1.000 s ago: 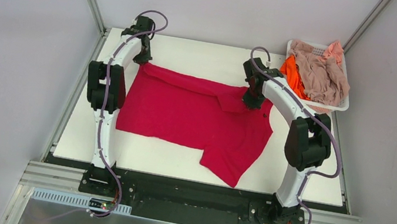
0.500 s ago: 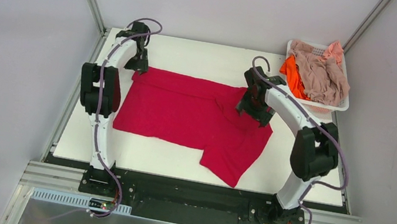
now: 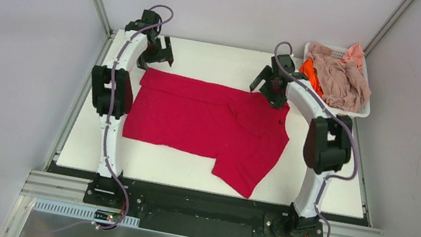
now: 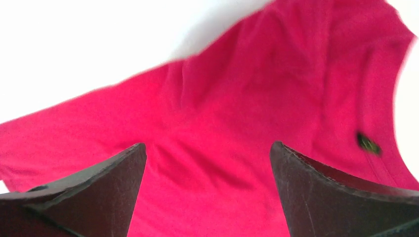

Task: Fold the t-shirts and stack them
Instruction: Fold the flattened tshirt in 1/3 of the way, then grab the side of the flattened tshirt closest away from the robot with both arms

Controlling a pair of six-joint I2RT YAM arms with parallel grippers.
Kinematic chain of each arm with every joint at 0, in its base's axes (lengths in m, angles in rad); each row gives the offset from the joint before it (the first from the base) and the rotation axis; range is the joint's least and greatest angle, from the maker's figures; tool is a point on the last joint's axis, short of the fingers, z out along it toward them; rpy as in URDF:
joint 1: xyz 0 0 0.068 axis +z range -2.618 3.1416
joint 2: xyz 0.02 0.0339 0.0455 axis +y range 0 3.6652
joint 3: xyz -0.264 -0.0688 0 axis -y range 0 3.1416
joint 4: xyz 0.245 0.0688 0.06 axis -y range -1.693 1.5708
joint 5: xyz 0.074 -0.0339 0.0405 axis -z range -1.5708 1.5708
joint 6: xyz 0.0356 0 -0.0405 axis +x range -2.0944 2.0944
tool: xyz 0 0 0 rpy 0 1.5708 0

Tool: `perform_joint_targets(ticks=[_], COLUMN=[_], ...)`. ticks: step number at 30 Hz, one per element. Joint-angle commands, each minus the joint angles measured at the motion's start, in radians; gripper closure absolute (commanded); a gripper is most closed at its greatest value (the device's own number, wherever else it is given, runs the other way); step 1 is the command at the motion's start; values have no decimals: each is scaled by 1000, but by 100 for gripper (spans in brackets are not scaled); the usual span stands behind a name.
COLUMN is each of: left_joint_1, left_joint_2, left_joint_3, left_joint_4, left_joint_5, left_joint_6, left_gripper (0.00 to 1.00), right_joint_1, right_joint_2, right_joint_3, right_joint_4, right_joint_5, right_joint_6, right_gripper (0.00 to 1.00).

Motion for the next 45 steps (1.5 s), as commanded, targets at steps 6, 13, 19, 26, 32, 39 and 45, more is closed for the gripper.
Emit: perform_joint_targets(ticks=[6, 13, 19, 26, 32, 39, 45], left_joint_1=[11, 73, 84, 84, 85, 83, 84], left_joint_2=[143, 142, 114, 79, 7, -391, -893], left_joint_3=[0, -94, -160, -188, -128, -309, -882], left_joint_4=[-4, 15, 22, 34, 32, -9, -34], left_joint_5=[34, 19, -20, -107, -117, -225, -344], left_joint_6=[-92, -154, -216, -296, -243, -205, -386], left_gripper=[1, 1, 1, 1, 1, 1, 1], right_joint_1=[-65, -131, -151, -151, -113, 10, 93], right_joint_2=[212, 313, 372, 431, 368, 63, -340], right_joint_3=[98, 132, 205, 306, 394, 338, -167], right_joint_4=[169, 99, 71, 66, 12, -85, -63], right_joint_5=[-51, -79, -143, -156, -156, 54, 167], right_joint_6=[-95, -36, -33, -58, -144, -228, -69], right_gripper=[1, 1, 1, 1, 1, 0, 1])
